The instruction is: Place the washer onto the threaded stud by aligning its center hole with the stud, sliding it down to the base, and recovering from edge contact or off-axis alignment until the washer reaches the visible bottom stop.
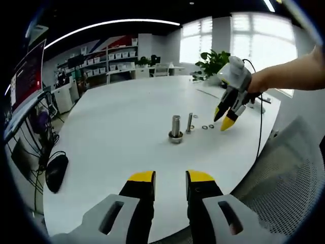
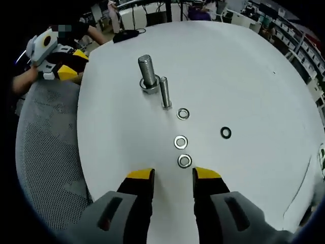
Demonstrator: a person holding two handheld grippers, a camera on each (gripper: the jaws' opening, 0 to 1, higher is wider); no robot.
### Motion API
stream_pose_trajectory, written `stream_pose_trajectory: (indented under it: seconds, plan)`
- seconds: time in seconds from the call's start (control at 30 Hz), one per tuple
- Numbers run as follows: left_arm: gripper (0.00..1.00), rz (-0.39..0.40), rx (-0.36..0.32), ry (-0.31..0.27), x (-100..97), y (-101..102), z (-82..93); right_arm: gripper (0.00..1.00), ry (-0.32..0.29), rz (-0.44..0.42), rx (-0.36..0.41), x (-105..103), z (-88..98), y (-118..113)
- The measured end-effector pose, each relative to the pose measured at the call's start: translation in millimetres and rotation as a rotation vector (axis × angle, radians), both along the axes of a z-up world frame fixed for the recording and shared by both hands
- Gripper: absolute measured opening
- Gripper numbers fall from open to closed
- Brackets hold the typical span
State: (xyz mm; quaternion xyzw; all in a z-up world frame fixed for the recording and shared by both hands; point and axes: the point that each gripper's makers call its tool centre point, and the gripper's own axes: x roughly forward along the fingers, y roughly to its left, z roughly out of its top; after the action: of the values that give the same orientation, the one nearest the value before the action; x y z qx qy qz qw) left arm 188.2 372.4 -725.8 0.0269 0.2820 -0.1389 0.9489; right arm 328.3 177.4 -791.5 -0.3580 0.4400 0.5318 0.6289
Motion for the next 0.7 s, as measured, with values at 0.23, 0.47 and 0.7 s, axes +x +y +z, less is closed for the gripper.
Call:
stream_pose_trajectory:
  seconds: [0.23,0.47,0.7]
  plan:
    - [0.21,0.011,-0.001,0.011,0.0,1.8,-2.0,0.3,-0.005,0.084,-0.075,3.2,-8.1,3.9]
    - [0.21,0.015,-0.01,0.01,-0.2,1.8,-1.9,0.27,0.001,0.126,-0.148,6.2,-9.5,3.4]
    - [0.21,0.0,-0.014,0.015,-1.1,-1.7,-2.5,0.21,0.01,0.17,-0.235,10.6,-9.6,2.5]
